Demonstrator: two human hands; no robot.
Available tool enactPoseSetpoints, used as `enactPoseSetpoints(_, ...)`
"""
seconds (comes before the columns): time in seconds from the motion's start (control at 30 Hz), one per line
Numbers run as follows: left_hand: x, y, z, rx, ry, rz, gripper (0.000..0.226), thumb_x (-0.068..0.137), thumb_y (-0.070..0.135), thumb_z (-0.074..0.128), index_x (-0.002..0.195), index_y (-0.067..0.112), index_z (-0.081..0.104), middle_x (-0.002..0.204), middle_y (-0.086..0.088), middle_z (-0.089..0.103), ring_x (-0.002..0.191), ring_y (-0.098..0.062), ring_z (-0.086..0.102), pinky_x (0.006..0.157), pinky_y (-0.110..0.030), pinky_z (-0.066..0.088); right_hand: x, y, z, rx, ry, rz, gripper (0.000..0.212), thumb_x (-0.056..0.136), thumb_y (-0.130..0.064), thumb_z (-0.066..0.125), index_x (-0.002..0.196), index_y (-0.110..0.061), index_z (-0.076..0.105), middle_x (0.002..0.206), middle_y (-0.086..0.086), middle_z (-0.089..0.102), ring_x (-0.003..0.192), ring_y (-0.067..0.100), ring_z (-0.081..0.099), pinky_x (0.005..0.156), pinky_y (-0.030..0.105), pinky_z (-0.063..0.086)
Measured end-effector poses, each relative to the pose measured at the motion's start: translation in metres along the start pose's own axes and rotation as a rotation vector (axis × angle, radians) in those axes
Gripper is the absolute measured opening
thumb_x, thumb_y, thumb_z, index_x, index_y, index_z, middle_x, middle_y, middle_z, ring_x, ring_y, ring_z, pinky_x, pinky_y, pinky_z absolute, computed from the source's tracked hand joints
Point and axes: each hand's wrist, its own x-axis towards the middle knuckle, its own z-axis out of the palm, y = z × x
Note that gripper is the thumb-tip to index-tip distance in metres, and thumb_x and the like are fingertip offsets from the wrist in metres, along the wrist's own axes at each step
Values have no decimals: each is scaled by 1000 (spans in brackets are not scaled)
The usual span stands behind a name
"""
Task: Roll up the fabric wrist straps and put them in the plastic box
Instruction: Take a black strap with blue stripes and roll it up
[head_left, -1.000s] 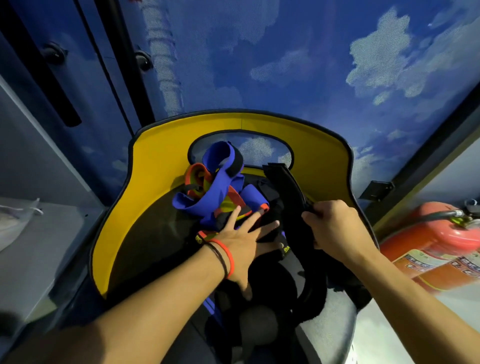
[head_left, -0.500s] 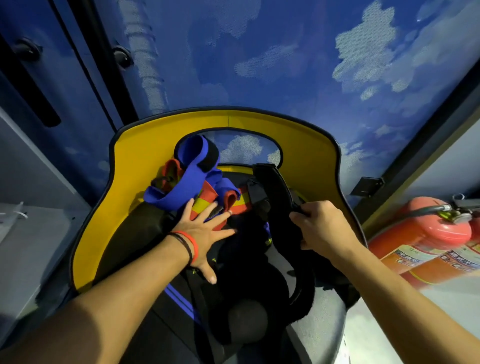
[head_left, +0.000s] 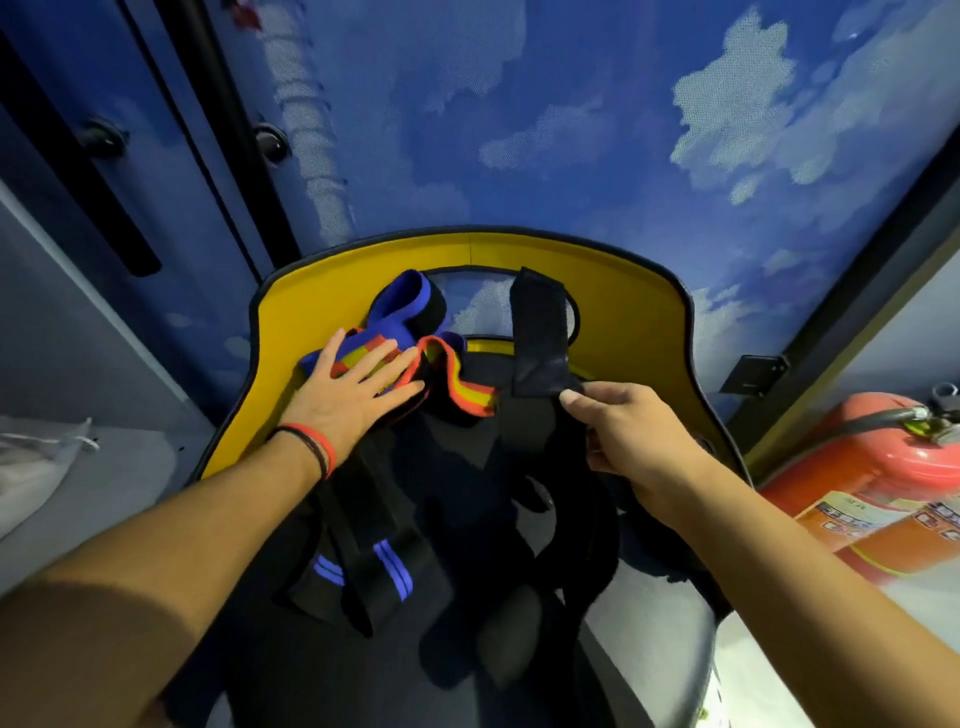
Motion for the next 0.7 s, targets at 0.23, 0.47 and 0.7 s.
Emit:
enactPoseSetpoints(0.23,-32,3,-35,-995,213,-78,29,95,35,65,124,32,68,144,8,55,139,-10,41,119,-50,30,-14,-19,12,257,-240,-52,24,107,-18,50,101,-7,71,69,-6,73,57,2,66,51,14,47)
enactPoseSetpoints(0.47,-65,49,-127,-2107,198,-421,45,81,75,52,94,33,62,107,20,64,108,-2,58,107,-42,44,-33,-37,22,374,-372,-116,29,105,-21,51,118,-4,71,101,15,77,87,24,75,74,34,62)
enactPoseSetpoints(0.7,-51,78,-126,-2241,246,-561,63,102,41,52,156,18,30,138,18,38,132,-3,35,121,-43,30,-48,-29,31,199,-142,-203,27,102,-30,59,104,-9,77,99,15,77,93,36,73,76,42,59)
